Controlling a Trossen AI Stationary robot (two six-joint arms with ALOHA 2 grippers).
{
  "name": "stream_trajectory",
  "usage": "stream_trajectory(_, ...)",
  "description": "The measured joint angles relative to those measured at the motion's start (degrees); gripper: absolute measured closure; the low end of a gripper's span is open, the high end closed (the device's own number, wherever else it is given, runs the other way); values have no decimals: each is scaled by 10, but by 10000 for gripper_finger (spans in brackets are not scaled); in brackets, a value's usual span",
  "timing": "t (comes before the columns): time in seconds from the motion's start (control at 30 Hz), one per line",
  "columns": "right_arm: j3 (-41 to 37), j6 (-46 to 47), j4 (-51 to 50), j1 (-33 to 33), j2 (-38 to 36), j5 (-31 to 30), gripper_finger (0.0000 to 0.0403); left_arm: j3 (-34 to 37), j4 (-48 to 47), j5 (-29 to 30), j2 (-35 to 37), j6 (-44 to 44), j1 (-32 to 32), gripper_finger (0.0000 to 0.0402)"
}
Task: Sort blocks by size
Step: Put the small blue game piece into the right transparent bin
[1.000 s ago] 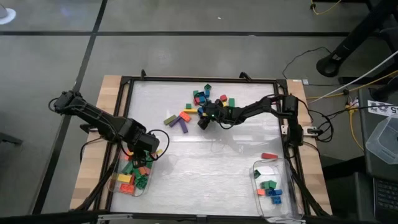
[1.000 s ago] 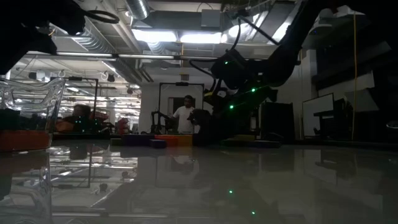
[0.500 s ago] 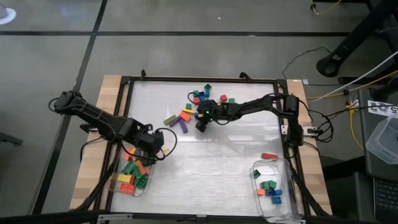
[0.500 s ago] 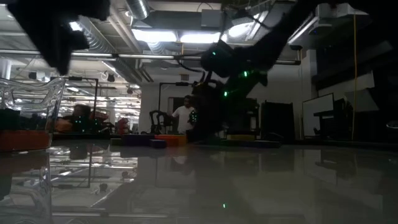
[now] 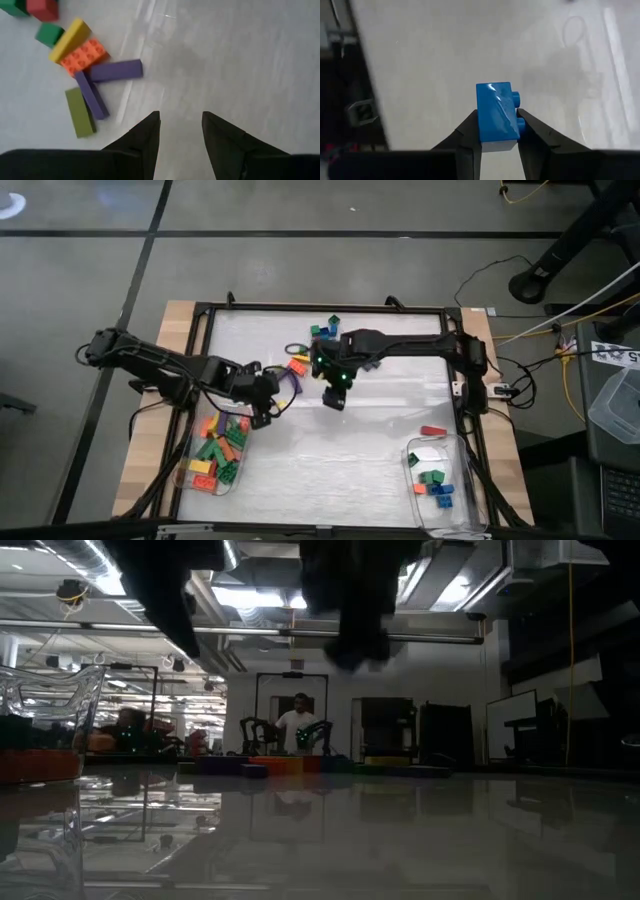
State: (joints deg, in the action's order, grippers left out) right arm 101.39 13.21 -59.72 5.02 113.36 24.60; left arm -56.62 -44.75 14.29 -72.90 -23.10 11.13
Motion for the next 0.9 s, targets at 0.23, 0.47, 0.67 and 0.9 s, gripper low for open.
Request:
stream_trajectory(0.23,104,16,-162,-83,-2,-51,311,5,17,1,0,8,-39,268)
stream_trajectory(0.47,108,88,-307,-176,-1,-88,311,71,123,2,-5,6,-75,268)
stream_trajectory(0.67,102,159,-304,-269,-11,-88,311,93,200,2,-9,18,-86,268)
stream_trajectory(0.9,102,278,-304,-399,-12,-169,311,104,231,1,-9,36,-86,268)
